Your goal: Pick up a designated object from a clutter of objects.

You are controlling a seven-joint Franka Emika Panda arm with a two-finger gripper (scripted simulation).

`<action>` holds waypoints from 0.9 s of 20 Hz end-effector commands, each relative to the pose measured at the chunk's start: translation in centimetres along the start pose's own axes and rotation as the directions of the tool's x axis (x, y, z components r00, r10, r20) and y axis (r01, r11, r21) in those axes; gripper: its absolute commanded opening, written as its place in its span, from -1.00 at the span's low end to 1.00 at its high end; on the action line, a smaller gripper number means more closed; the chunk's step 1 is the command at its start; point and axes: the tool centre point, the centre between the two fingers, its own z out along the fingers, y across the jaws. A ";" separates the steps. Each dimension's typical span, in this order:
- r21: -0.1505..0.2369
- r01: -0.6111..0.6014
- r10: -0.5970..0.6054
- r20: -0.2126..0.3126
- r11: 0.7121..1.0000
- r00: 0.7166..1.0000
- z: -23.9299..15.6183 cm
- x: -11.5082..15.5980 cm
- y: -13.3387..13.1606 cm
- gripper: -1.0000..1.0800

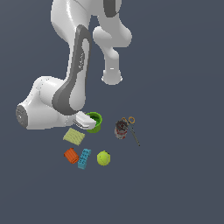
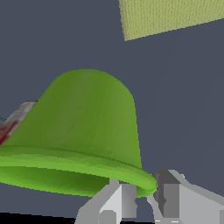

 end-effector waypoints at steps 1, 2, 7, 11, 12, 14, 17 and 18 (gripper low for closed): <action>0.010 0.032 -0.032 -0.037 0.999 0.999 -2.8 -1.3 0.7 -1.00; 0.015 0.047 -0.046 -0.053 0.999 0.998 -4.0 -1.9 1.1 -1.00; 0.034 0.134 -0.128 -0.144 0.990 0.981 -10.7 -5.6 3.5 -1.00; 0.043 0.200 -0.187 -0.212 0.979 0.959 -15.5 -8.5 5.6 -1.00; 0.045 0.215 -0.200 -0.228 0.976 0.953 -16.5 -9.3 6.1 -1.00; 0.047 0.245 -0.225 -0.258 0.968 0.940 -18.6 -10.6 7.1 -1.00; 0.049 0.285 -0.258 -0.298 0.957 0.919 -21.2 -12.5 8.6 -1.00; 0.050 0.296 -0.267 -0.309 0.954 0.913 -21.9 -13.0 9.1 -1.00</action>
